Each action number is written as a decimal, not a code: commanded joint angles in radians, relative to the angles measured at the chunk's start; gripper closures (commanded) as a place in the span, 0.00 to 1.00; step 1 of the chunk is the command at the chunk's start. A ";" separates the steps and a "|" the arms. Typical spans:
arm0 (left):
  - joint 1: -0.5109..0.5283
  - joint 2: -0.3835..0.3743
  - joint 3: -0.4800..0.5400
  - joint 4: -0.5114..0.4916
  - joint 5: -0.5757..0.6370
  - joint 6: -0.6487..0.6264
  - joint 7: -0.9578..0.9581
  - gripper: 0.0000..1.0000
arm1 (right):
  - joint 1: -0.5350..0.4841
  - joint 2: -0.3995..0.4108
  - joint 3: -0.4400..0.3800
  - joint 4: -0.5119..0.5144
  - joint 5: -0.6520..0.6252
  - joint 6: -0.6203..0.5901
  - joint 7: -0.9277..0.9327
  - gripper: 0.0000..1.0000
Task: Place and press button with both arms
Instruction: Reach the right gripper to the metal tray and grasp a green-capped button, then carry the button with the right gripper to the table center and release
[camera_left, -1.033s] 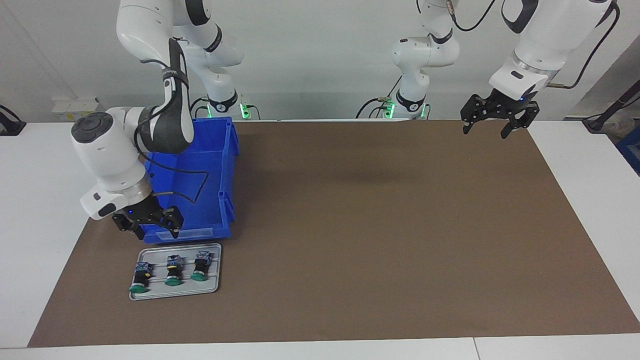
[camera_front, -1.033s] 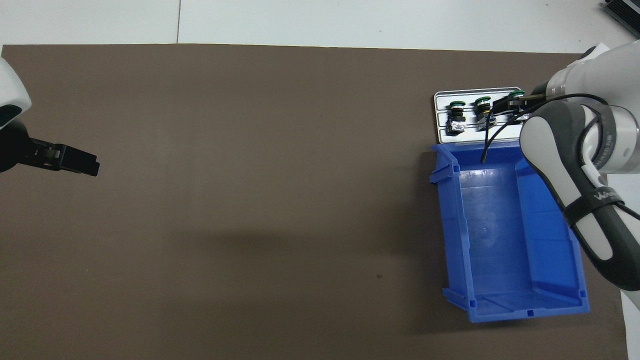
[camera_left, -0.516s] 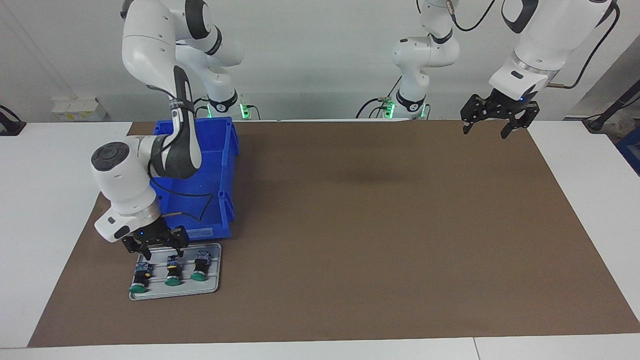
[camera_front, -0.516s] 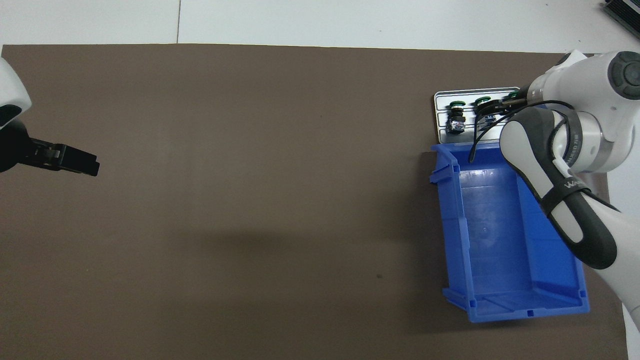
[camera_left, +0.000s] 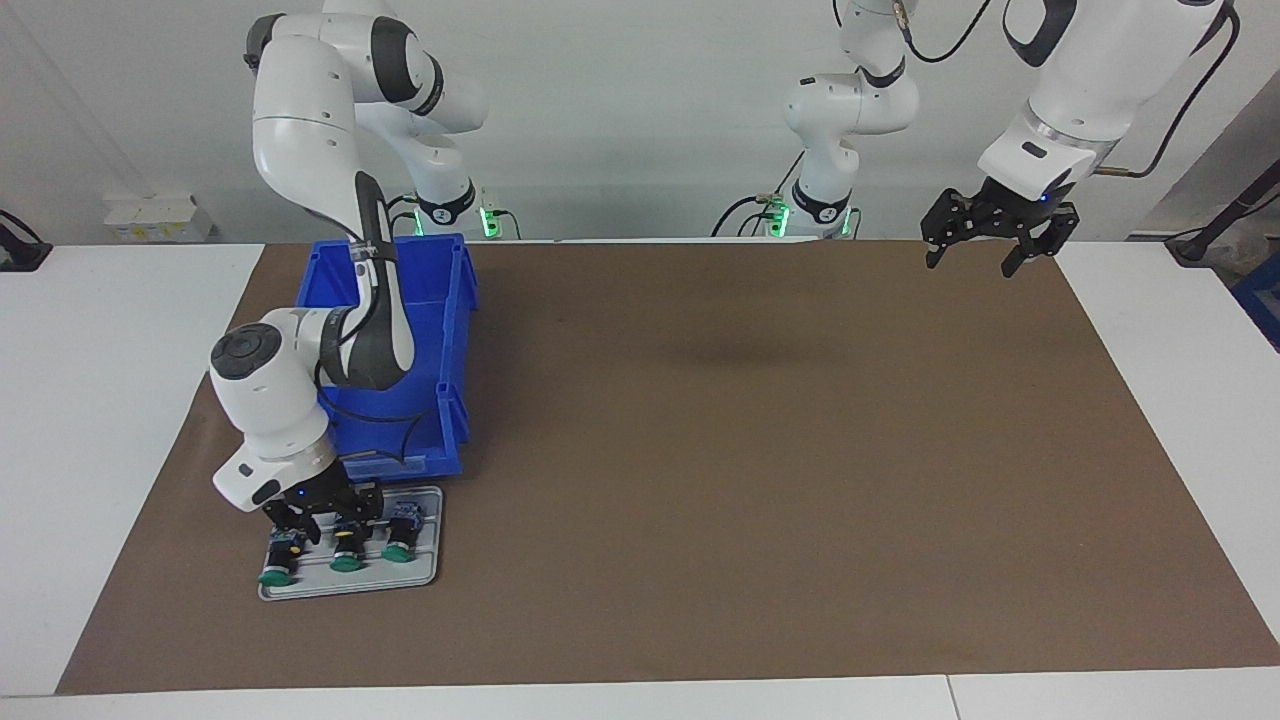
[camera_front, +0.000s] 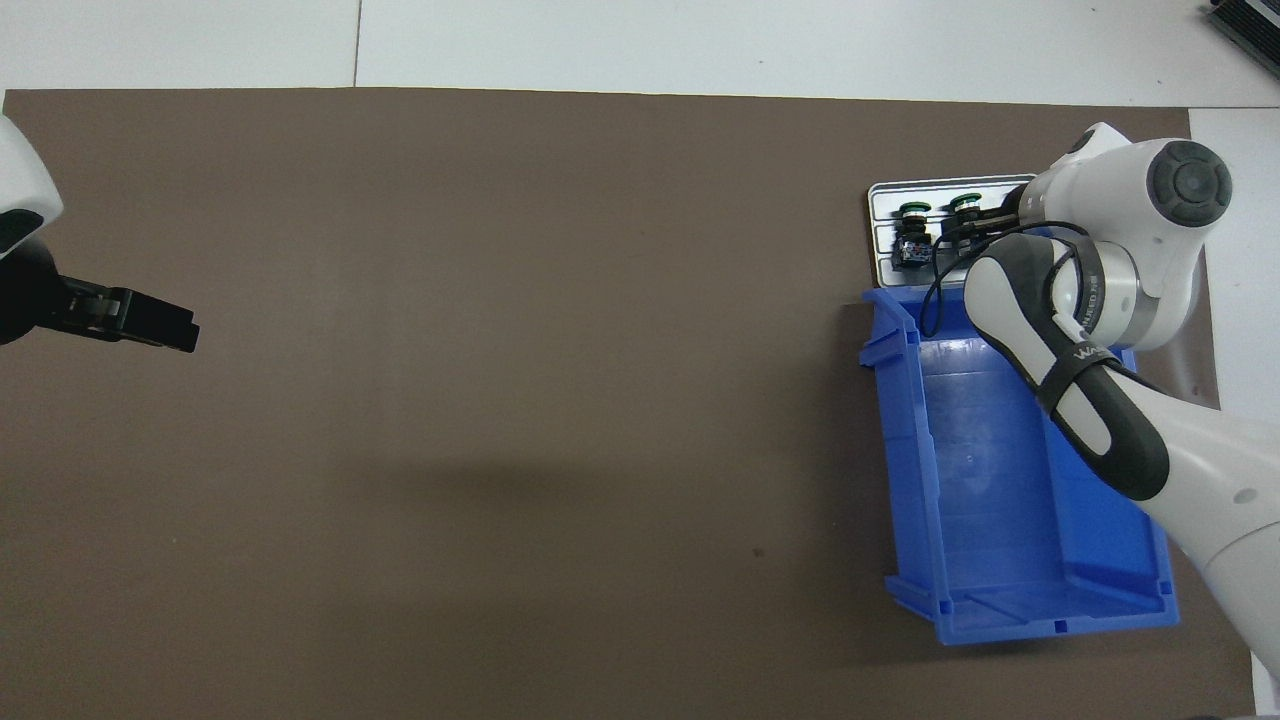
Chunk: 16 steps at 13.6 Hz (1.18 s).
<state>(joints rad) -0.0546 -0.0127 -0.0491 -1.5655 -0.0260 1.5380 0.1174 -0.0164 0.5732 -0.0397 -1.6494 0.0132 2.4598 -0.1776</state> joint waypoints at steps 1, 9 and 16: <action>0.015 -0.027 -0.011 -0.033 0.015 0.011 -0.005 0.00 | -0.004 0.004 0.004 -0.010 -0.001 0.019 -0.023 0.42; 0.015 -0.027 -0.011 -0.033 0.015 0.011 -0.005 0.00 | 0.001 0.000 0.004 -0.027 0.001 0.008 -0.020 0.67; 0.015 -0.027 -0.011 -0.033 0.015 0.011 -0.005 0.00 | 0.003 -0.007 0.009 0.107 -0.009 -0.137 -0.014 0.82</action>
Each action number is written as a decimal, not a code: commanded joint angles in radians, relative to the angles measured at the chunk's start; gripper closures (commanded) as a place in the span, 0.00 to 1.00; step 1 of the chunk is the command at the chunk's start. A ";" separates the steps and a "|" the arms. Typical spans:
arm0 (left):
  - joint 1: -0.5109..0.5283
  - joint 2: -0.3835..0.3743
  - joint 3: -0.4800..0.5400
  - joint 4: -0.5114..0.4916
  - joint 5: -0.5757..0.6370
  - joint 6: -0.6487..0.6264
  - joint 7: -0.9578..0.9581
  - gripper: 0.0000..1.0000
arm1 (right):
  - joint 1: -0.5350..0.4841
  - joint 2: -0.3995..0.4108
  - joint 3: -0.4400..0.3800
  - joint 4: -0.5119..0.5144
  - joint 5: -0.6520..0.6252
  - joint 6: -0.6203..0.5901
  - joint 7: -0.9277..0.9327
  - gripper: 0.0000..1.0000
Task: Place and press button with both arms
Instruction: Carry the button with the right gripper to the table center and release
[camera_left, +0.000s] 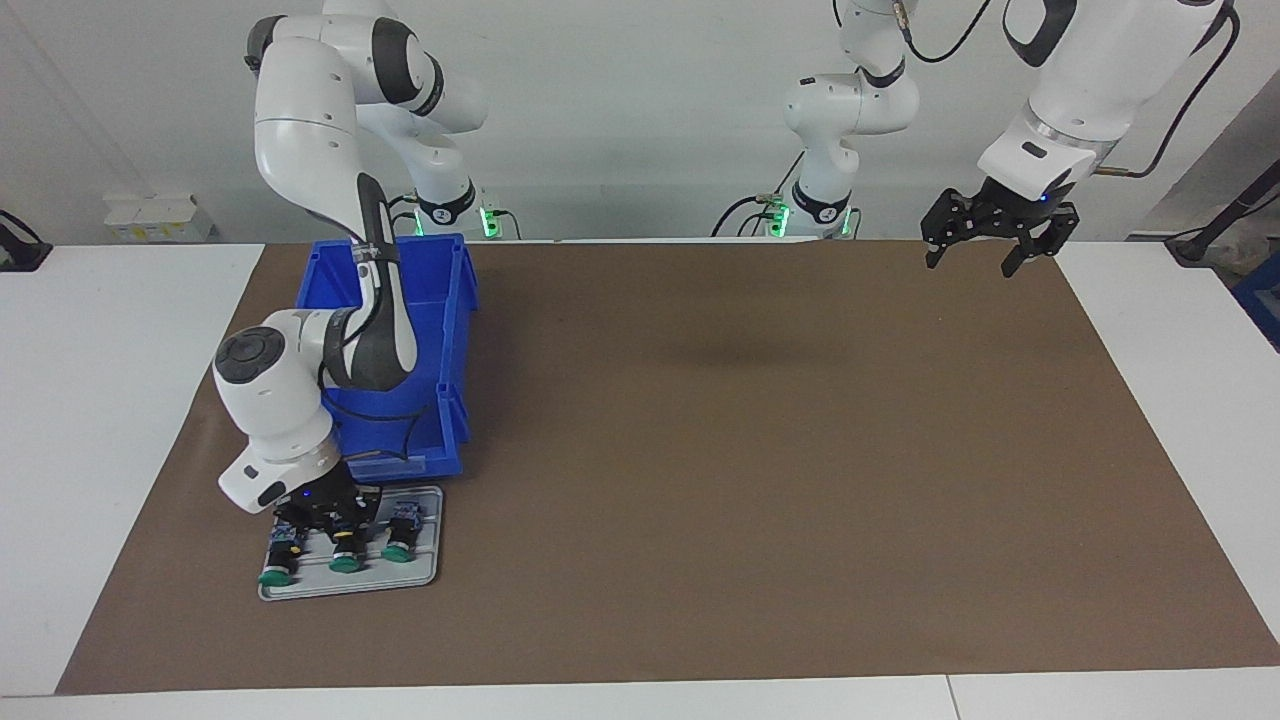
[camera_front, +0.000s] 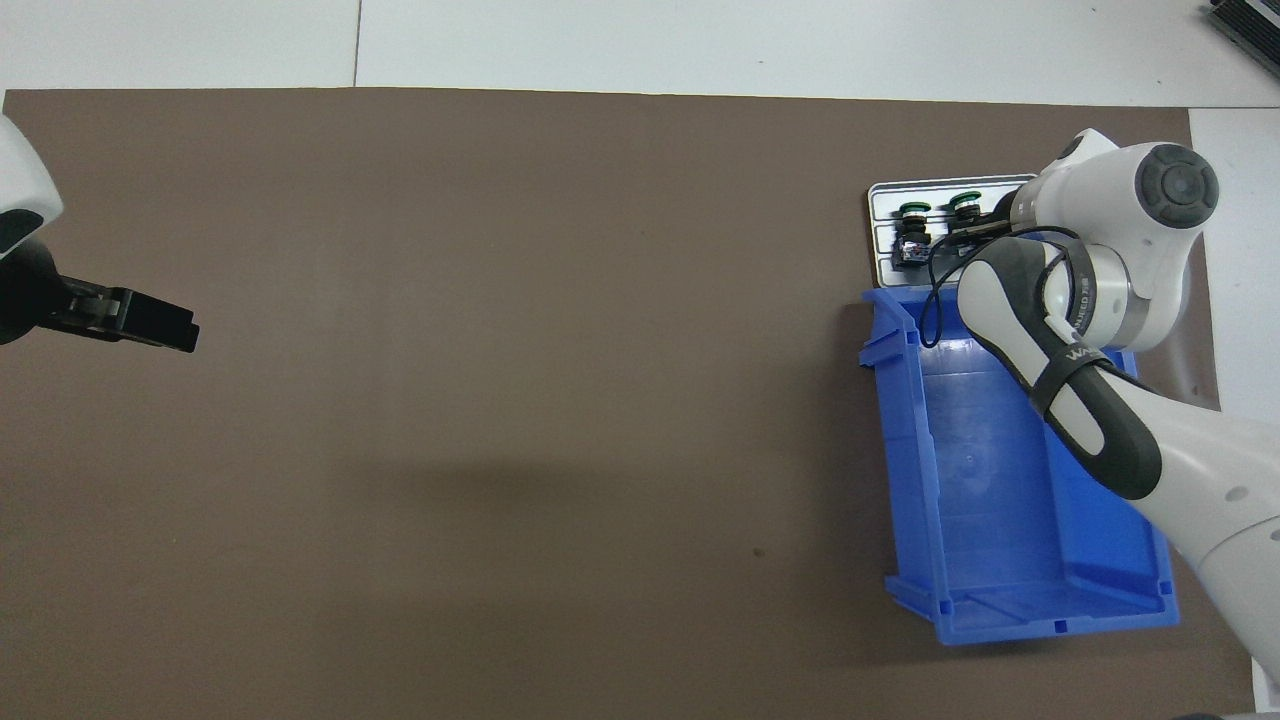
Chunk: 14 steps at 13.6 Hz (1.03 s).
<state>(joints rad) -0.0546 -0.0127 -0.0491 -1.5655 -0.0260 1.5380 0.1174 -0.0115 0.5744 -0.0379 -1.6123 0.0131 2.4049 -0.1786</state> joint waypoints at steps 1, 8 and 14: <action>0.015 -0.027 -0.011 -0.033 0.015 0.011 -0.005 0.00 | 0.001 -0.013 0.009 0.092 -0.008 -0.111 -0.009 0.82; 0.015 -0.027 -0.011 -0.033 0.015 0.011 -0.005 0.00 | 0.136 -0.123 -0.005 0.184 -0.010 -0.396 0.259 0.82; 0.015 -0.027 -0.011 -0.033 0.015 0.011 -0.005 0.00 | 0.344 -0.162 0.009 0.190 -0.073 -0.457 0.885 0.82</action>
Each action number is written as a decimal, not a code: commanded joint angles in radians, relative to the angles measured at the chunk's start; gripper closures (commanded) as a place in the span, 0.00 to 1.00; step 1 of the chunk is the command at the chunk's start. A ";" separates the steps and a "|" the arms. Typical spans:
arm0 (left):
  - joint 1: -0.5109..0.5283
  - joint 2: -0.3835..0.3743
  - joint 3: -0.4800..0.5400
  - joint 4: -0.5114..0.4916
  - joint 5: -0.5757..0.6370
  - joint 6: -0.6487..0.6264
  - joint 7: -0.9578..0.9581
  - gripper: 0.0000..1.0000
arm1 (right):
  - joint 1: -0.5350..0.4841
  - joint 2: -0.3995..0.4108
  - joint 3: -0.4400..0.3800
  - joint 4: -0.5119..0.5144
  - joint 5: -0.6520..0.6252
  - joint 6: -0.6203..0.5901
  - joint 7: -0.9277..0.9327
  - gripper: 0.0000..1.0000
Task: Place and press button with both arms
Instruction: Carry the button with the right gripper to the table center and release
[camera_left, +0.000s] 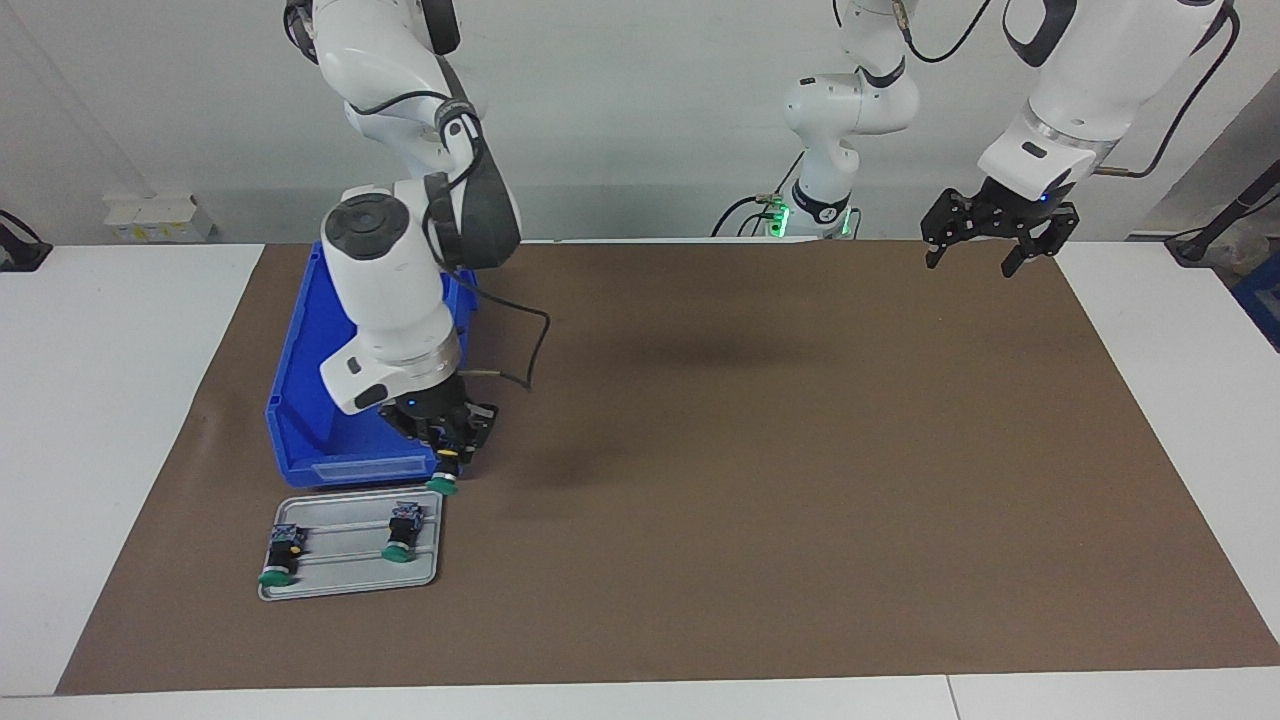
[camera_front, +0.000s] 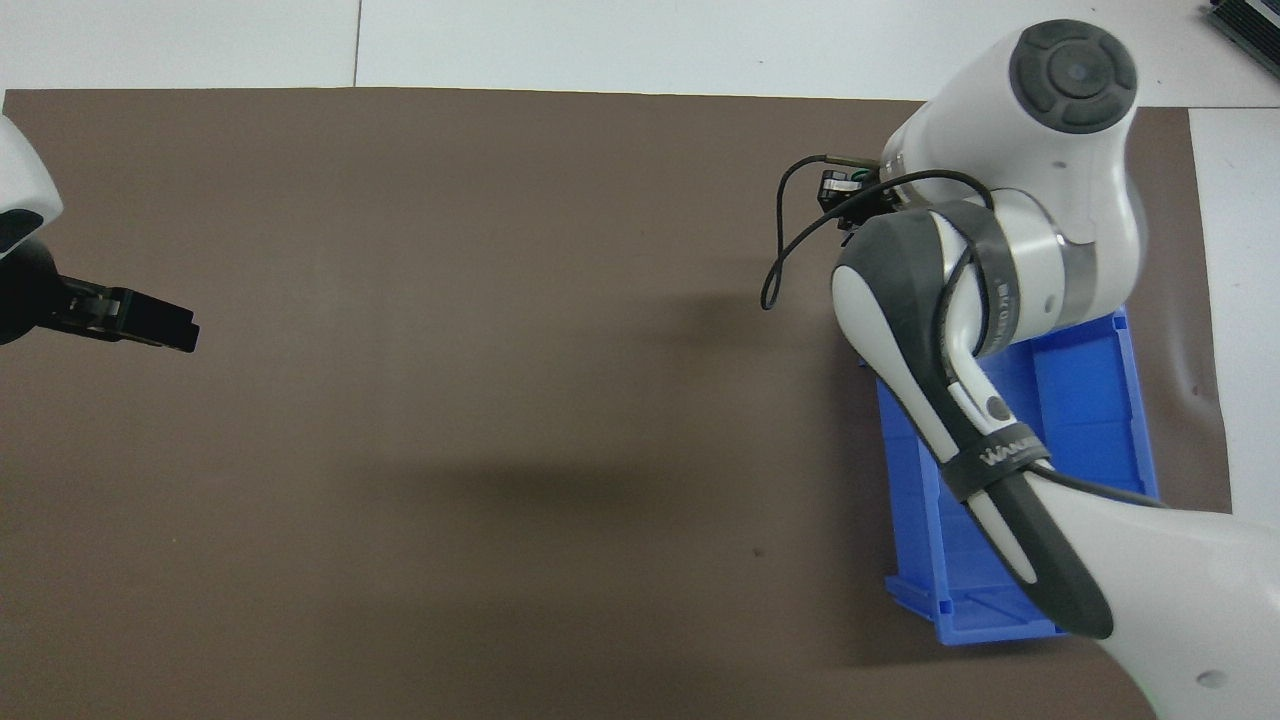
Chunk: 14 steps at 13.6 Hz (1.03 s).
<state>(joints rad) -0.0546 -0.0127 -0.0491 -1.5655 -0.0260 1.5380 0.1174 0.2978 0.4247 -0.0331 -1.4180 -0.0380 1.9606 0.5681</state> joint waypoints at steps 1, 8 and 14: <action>0.015 -0.027 -0.011 -0.033 0.015 0.011 -0.005 0.00 | 0.064 -0.018 0.004 -0.015 -0.020 -0.012 0.215 0.82; 0.015 -0.027 -0.011 -0.033 0.015 0.011 -0.005 0.00 | 0.223 0.011 0.004 -0.082 -0.023 -0.015 0.815 0.80; 0.015 -0.027 -0.011 -0.033 0.015 0.011 -0.005 0.00 | 0.323 0.156 0.004 -0.072 -0.059 0.090 1.257 0.79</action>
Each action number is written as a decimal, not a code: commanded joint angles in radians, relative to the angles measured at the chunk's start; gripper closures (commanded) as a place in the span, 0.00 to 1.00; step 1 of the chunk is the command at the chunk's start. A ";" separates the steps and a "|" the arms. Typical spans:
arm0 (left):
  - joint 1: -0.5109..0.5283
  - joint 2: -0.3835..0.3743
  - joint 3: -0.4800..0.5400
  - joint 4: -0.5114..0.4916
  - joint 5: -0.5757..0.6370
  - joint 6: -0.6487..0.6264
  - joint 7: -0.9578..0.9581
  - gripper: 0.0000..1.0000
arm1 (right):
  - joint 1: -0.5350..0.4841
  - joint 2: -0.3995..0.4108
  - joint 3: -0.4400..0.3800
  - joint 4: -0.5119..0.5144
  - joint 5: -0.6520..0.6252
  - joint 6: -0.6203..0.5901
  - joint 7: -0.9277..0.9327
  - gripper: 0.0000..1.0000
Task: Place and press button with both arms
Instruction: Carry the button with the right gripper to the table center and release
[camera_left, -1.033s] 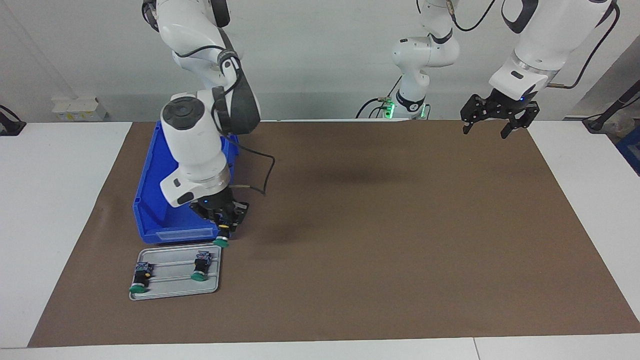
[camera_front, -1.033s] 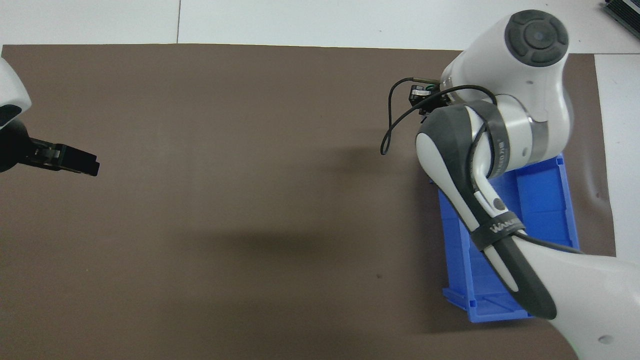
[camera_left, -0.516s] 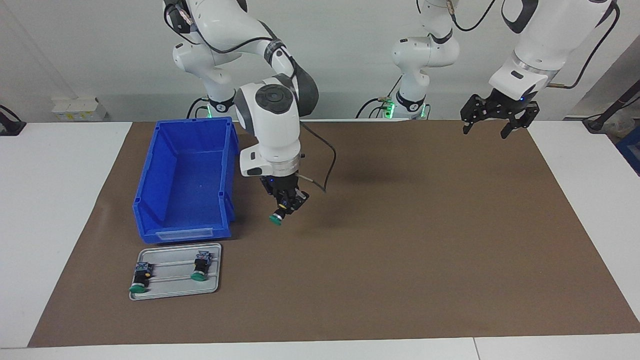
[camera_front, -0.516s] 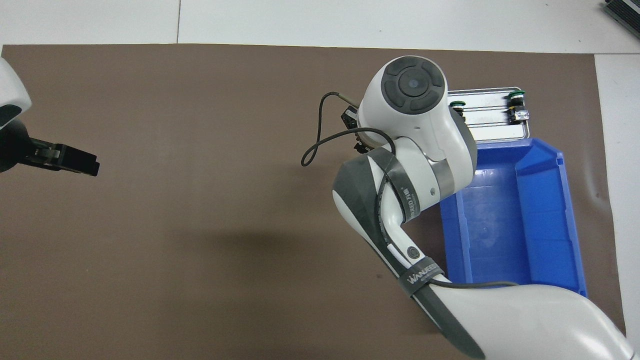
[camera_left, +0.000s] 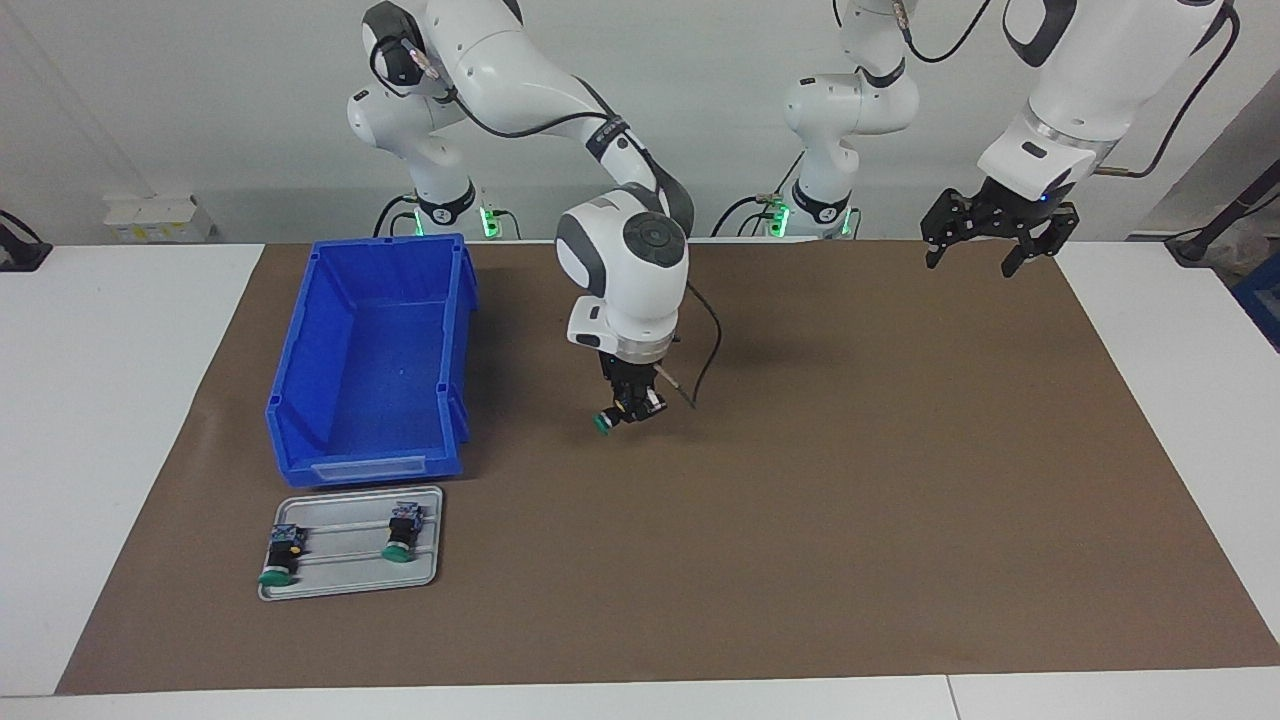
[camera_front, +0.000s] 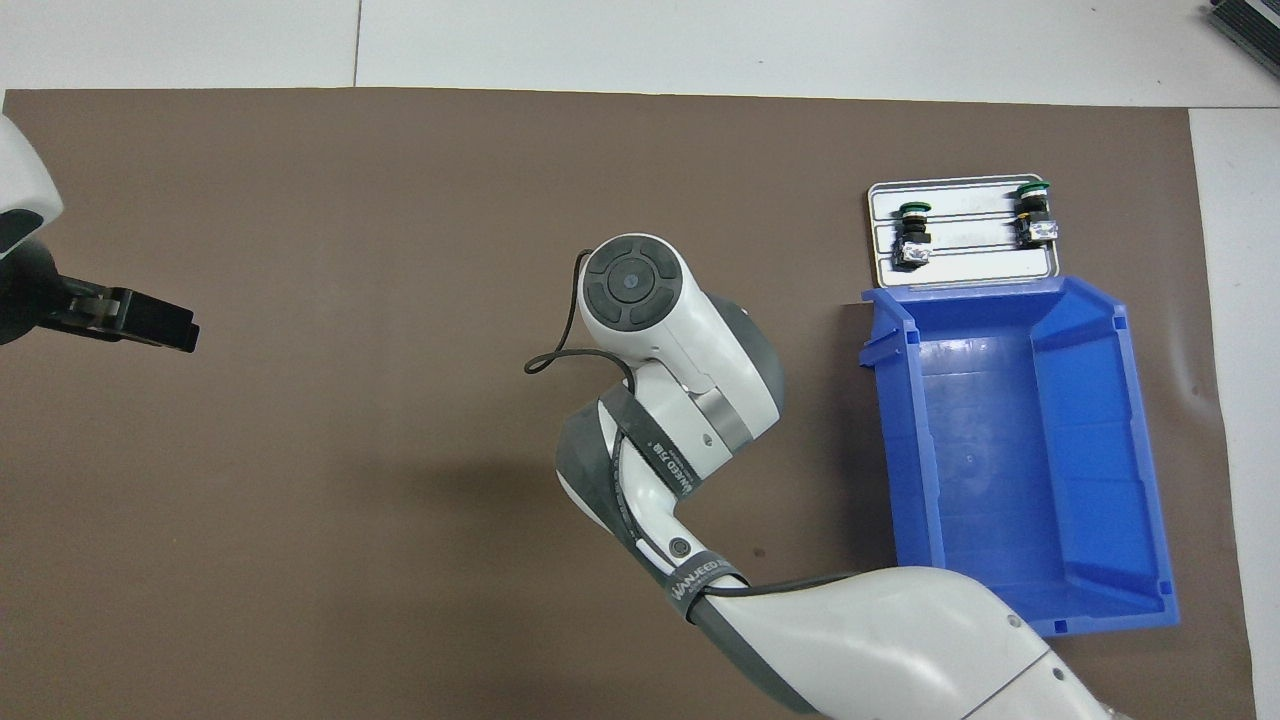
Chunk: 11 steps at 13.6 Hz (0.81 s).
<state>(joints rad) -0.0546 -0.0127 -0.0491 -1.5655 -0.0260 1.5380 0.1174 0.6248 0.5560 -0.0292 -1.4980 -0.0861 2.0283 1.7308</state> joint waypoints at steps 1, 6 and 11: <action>0.015 -0.027 -0.011 -0.033 0.015 0.011 -0.005 0.00 | 0.010 0.042 0.000 0.002 -0.008 0.070 0.169 0.79; 0.015 -0.027 -0.011 -0.033 0.015 0.011 -0.005 0.00 | -0.006 0.054 0.002 0.019 -0.003 0.079 0.222 0.10; 0.012 -0.029 -0.012 -0.034 0.015 -0.002 0.004 0.00 | -0.185 0.003 0.043 0.145 0.107 -0.067 -0.007 0.06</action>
<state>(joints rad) -0.0546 -0.0127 -0.0495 -1.5656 -0.0260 1.5363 0.1174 0.5364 0.6001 -0.0306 -1.4116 -0.0439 2.0544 1.8665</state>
